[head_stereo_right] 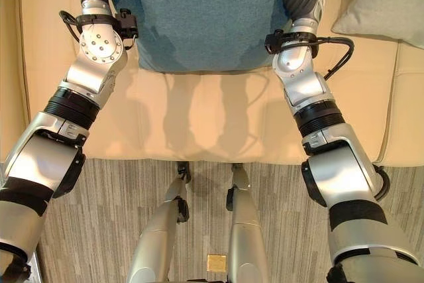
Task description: Pick up all the scattered cushions and arrange them neatly on the sofa.
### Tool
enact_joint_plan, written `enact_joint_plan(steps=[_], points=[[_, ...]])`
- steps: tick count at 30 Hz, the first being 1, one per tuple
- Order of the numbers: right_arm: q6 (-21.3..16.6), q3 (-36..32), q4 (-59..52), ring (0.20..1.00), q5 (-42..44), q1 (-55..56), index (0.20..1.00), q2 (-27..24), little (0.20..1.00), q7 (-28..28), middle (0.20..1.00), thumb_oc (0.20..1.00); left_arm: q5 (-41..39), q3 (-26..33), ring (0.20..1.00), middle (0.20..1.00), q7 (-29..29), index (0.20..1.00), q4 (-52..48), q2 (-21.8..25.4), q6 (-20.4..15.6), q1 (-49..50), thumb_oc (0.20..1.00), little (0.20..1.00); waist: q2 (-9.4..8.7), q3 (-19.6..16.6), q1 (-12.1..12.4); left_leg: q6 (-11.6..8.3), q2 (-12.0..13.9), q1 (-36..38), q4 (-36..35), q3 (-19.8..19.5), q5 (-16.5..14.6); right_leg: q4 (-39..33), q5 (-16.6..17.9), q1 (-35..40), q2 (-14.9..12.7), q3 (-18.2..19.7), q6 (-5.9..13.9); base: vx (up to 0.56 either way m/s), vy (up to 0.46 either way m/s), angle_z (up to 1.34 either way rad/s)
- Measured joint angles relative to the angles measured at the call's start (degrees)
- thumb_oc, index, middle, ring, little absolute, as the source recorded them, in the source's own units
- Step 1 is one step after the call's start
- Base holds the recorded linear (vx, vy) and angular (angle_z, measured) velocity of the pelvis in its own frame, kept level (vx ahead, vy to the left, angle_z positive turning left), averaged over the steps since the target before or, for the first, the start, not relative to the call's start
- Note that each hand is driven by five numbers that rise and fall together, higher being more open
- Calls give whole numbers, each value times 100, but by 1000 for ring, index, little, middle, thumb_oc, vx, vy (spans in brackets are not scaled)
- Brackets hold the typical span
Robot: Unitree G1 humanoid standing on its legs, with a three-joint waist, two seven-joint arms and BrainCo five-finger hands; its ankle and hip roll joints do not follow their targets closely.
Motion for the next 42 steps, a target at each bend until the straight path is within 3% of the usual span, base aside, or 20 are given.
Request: enact_joint_plan(steps=[7, 8, 9, 21, 31, 36, 42], points=[[45, 136, 111, 200, 188, -137, 200, -78, 200, 174, 200, 200, -41, -83, 200, 200, -25, 200, 77, 14, 7, -59, 200, 200, 0, 0, -16, -6, 3, -53, 69, -83, 4, 38, -6, -2, -1, -64, -3, -13, -12, 4], [46, 136, 111, 570, 191, -137, 570, -78, 570, 175, 570, 570, -41, -83, 805, 805, -27, 805, 77, 16, 9, -59, 805, 805, 0, 0, -23, -6, 3, -70, 88, -97, 4, 44, -6, -4, -1, -78, -3, -25, -9, 8], [46, 135, 112, 1000, 200, -133, 1000, -81, 1000, 181, 1000, 1000, -37, -97, 1000, 1000, -39, 1000, 77, 15, 18, -55, 1000, 1000, 0, -1, -29, -6, 3, -86, 93, -111, 4, 53, -6, -18, -1, -89, -4, -17, -9, 5], [256, 39, 180, 1000, 102, -239, 1000, -433, 1000, 182, 1000, 1000, 47, -221, 1000, 1000, -182, 1000, 180, 27, 350, -217, 1000, 1000, 1, -2, -12, 1, -14, -206, 102, -119, 80, 205, -5, -214, -7, -87, -10, -3, -3, 1], [363, 156, 421, 1000, -73, -416, 1000, -905, 1000, 181, 1000, 1000, 196, -324, 1000, 1000, -289, 1000, 539, 468, 513, -457, 1000, 1000, 0, 0, -36, 6, -6, -88, 101, -93, 84, 212, 6, -114, -1, -75, -23, 0, -1, 0], [462, 158, 483, 1000, -60, -410, 1000, -1463, 1000, 192, 1000, 1000, -47, -251, 1000, 1000, -296, 1000, 490, 1039, 480, -456, 1000, 1000, -2, 1, -36, 6, 13, 86, 87, -79, 83, 204, 8, 52, 2, -72, -26, 0, -2, -1], [351, -593, -197, 1000, 230, 517, 1000, -2019, 1000, 255, 1000, 1000, -649, 668, 1000, 1000, -531, 1000, -389, 1394, 200, 640, 1000, 1000, -4, -2, -39, -6, 37, 467, -6, -85, 73, 187, -53, 402, 38, -75, -22, 15, -3, 0]])
